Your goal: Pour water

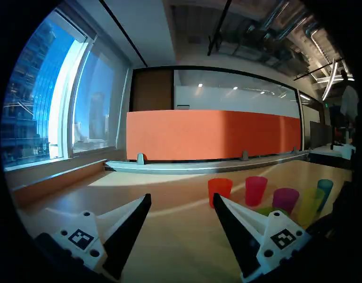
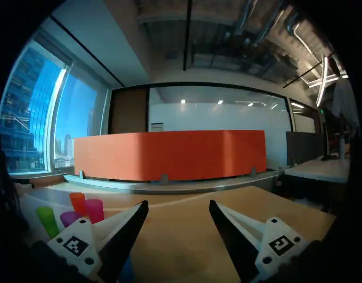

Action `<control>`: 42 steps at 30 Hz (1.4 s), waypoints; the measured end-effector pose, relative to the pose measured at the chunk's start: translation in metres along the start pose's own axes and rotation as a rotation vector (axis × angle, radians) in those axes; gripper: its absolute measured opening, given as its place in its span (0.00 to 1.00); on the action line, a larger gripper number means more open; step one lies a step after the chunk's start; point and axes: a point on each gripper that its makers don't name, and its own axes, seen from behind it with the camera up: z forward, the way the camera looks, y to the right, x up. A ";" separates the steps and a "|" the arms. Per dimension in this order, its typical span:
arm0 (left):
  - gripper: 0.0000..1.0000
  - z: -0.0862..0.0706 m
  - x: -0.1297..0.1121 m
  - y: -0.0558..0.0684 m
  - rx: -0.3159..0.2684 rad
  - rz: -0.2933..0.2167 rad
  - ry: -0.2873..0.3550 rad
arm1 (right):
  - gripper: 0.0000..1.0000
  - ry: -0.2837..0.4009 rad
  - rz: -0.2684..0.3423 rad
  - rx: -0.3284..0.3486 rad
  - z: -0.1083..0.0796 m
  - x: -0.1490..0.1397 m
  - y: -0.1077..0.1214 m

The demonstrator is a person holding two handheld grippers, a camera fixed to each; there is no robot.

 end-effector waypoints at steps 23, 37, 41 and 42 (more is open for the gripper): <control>0.97 0.000 0.000 -0.001 0.000 0.000 0.000 | 1.00 -0.066 -0.025 -0.009 0.008 -0.039 0.002; 0.97 0.000 0.000 -0.001 0.000 0.000 0.000 | 1.00 -0.072 -0.044 -0.007 0.009 -0.040 -0.002; 0.97 0.000 0.000 -0.001 0.000 0.000 0.000 | 1.00 -0.072 -0.044 -0.005 0.008 -0.040 -0.002; 0.97 0.000 0.000 -0.001 0.000 0.000 0.000 | 1.00 -0.072 -0.044 -0.005 0.008 -0.040 -0.002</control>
